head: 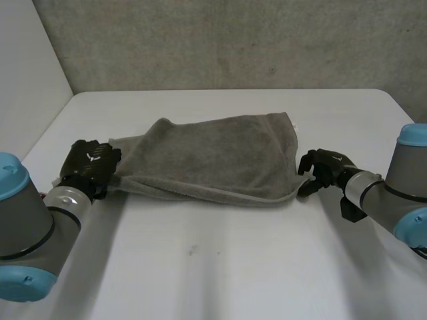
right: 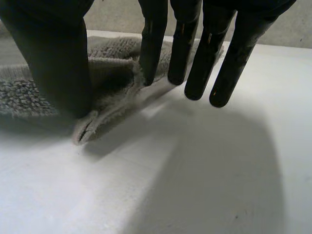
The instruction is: Fold the towel.
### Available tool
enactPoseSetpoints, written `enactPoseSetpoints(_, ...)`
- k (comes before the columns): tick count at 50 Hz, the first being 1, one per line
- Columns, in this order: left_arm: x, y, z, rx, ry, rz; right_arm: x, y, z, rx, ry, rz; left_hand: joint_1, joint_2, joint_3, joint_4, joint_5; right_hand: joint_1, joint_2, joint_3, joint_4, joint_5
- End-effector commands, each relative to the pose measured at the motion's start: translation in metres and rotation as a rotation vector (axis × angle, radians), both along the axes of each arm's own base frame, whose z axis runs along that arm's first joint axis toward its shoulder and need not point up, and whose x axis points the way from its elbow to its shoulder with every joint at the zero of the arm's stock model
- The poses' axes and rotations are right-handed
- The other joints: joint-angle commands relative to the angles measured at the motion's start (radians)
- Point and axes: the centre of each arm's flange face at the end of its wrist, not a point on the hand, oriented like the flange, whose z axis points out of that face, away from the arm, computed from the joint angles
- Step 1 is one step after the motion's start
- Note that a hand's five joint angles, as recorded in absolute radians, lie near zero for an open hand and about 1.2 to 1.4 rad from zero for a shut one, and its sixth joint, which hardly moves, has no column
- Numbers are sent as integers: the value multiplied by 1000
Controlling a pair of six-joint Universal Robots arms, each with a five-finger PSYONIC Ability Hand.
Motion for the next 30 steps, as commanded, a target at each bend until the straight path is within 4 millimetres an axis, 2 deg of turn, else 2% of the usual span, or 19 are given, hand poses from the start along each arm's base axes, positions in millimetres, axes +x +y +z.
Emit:
enactPoseSetpoints(1,-2,3,-2,9,1,-6,1,-8,5,-24,-42,-22,214,179,180,180,189,827,829,826,827,832)
enactPoseSetpoints(4,-3,5,-3,15,-1,-9,0,-9,15,-44,-60,-32,214,179,180,180,189,827,829,826,827,832)
enactPoseSetpoints(6,-3,11,-8,45,-8,-16,-5,-7,40,-104,-65,-47,214,179,180,180,189,827,829,826,827,832)
enactPoseSetpoints(7,-3,12,-8,45,-8,-16,-5,-7,40,-104,-65,-48,214,179,180,180,189,827,829,826,827,832)
enactPoseSetpoints(8,-5,16,-10,61,-12,-25,-8,-4,50,-127,-60,-48,214,179,180,180,189,827,829,826,827,832)
enactPoseSetpoints(9,-7,21,-12,80,-18,-39,-11,-2,58,-144,-47,-45,144,109,111,110,120,827,829,826,827,832)
enactPoseSetpoints(10,-7,21,-12,81,-18,-39,-11,-2,58,-145,-47,-45,144,109,110,110,119,827,829,826,827,832)
enactPoseSetpoints(11,-10,28,-15,104,-26,-54,-13,1,63,-166,-19,-34,-121,-156,-154,-155,-145,827,829,826,827,832)
enactPoseSetpoints(12,-10,28,-15,104,-26,-54,-13,1,63,-166,-18,-33,-124,-158,-157,-158,-148,827,829,826,827,832)
enactPoseSetpoints(13,-12,33,-17,127,-35,-63,-14,5,66,-189,23,-19,-408,-443,-442,-442,-433,827,829,826,827,832)
enactPoseSetpoints(14,-11,35,-18,147,-42,-65,-15,10,68,-214,80,0,-562,-597,-596,-596,-587,827,829,826,827,832)
enactPoseSetpoints(15,-11,35,-18,147,-42,-65,-15,10,68,-214,80,1,-564,-599,-597,-598,-588,827,829,826,827,832)
enactPoseSetpoints(17,-9,36,-18,172,-49,-58,-17,23,72,-253,215,46,-605,-640,-638,-639,-629,827,829,826,827,832)
enactPoseSetpoints(20,-8,35,-18,174,-49,-55,-18,29,72,-269,287,73,-637,-672,-671,-671,-662,827,829,826,827,832)
enactPoseSetpoints(22,-3,31,-15,166,-45,-33,-23,37,69,-293,405,103,-646,-681,-680,-680,-670,827,829,826,827,832)
enactPoseSetpoints(30,21,12,-4,141,-22,52,-30,40,60,-287,474,107,-626,-661,-659,-660,-650,827,829,826,827,832)
